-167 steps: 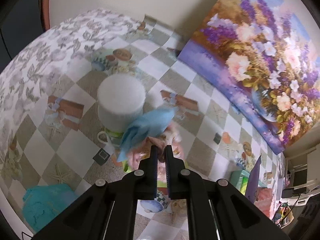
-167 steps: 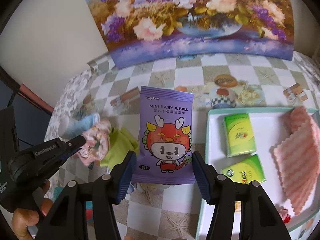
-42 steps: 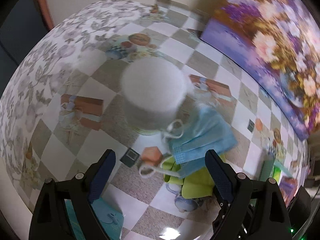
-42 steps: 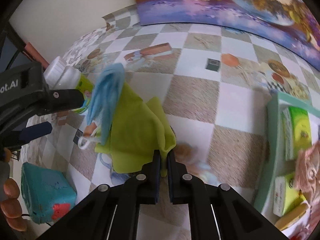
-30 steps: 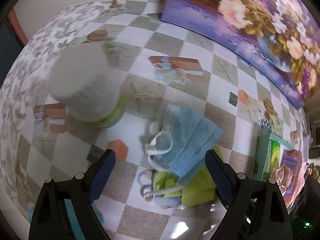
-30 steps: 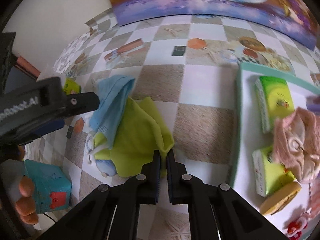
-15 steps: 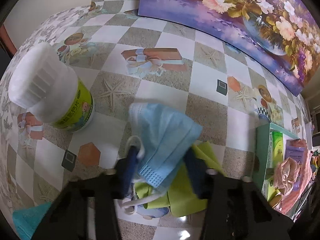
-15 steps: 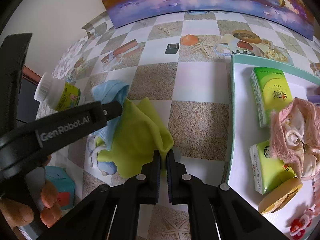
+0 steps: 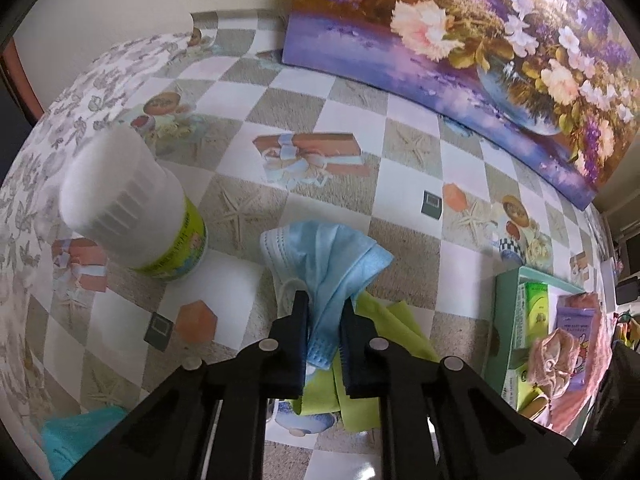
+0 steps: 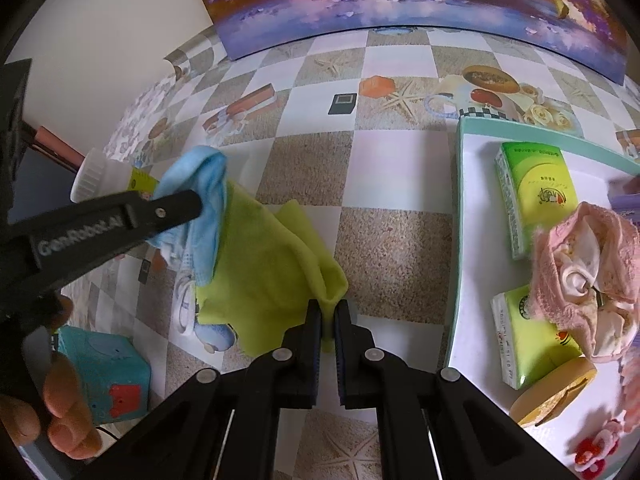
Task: Organize soft objects
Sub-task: 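Grasp the blue face mask with the left tool while the right tool grasps the lime-green cloth, then lift the mask and green cloth and carry both into the white tray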
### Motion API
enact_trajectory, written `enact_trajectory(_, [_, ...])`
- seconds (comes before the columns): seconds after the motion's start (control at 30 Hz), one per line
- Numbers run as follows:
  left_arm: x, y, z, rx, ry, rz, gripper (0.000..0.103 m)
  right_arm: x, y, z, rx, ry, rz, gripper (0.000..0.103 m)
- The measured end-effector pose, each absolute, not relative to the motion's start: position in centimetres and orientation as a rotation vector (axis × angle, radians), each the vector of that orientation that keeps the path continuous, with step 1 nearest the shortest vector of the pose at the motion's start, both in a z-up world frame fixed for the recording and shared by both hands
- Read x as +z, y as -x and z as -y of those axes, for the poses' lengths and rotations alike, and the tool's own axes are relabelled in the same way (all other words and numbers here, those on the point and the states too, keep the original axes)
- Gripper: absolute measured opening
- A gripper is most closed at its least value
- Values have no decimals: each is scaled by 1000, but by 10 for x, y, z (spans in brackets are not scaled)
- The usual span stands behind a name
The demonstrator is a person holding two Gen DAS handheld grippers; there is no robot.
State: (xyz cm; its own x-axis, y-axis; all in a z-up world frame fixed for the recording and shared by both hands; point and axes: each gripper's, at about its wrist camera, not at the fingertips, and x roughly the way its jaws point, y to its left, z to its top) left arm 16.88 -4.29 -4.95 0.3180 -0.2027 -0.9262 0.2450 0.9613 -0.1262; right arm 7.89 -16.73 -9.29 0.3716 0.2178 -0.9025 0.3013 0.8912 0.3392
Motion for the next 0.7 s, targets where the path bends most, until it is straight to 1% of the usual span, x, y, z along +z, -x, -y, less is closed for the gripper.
enact_trajectory(0.23, [-31,-167,40,-295,-30,-1176,13,-83,-77,169,-41,-515,-1169,5])
enact_trajectory(0.5, [8,-161,34,-319,8,-1092,13,-34,-66,176,-6,-537,-1015,5])
enact_trajectory(0.7, [52,-145,30,-351,34,-988,13,20,-45,187,-14,-539,-864,5])
